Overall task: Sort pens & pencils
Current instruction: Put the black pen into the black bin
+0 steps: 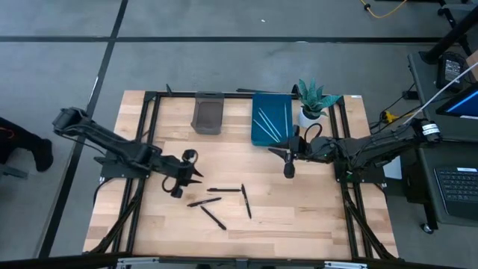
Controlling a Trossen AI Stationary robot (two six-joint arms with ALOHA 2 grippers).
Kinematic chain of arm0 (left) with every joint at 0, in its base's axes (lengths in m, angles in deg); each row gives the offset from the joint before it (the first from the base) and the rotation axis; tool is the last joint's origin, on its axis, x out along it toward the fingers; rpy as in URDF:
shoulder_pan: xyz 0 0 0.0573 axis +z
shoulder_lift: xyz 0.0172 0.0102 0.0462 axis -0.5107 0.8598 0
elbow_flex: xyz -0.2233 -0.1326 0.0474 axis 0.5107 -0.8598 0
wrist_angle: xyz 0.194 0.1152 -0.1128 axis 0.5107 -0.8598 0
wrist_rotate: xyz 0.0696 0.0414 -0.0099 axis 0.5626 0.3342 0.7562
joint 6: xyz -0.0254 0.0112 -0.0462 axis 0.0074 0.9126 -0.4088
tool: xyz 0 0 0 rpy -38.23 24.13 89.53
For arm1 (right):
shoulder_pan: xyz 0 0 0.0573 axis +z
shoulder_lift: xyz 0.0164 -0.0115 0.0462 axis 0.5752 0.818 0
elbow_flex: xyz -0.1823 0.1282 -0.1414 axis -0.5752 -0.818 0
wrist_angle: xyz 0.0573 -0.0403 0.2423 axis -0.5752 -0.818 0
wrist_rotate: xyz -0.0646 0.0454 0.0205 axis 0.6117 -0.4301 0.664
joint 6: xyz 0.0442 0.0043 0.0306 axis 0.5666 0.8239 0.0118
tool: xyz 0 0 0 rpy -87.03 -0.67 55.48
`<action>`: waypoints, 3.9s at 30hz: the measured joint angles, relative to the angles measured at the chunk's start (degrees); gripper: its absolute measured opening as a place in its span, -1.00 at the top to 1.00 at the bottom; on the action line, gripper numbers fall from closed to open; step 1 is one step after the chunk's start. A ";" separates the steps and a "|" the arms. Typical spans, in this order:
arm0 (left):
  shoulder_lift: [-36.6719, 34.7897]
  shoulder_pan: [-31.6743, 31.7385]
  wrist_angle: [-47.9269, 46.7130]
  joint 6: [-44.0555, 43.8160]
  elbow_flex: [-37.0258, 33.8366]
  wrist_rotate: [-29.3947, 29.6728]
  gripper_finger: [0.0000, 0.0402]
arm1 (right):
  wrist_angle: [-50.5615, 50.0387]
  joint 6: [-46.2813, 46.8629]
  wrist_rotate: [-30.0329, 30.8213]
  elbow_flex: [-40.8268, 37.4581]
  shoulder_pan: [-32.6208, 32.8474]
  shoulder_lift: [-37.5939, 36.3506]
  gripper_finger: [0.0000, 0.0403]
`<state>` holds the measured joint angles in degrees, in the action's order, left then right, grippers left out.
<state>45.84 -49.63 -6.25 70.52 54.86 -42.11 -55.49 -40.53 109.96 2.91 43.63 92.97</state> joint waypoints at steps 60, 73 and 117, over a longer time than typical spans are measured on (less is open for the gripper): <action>44.82 5.22 -13.28 0.28 30.37 -7.58 0.53 | -6.32 1.70 -3.06 -0.04 0.02 0.02 0.65; 46.86 5.60 -13.31 -1.14 30.38 -11.74 0.53 | -6.56 1.65 -3.04 -0.04 0.02 0.04 0.65; 34.98 5.80 -23.81 4.96 29.88 -4.88 0.92 | -8.58 3.22 -3.10 -0.04 0.04 0.04 0.64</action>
<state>80.82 -43.84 -30.07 75.47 84.73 -46.99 -64.07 -37.31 106.86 2.87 43.67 93.02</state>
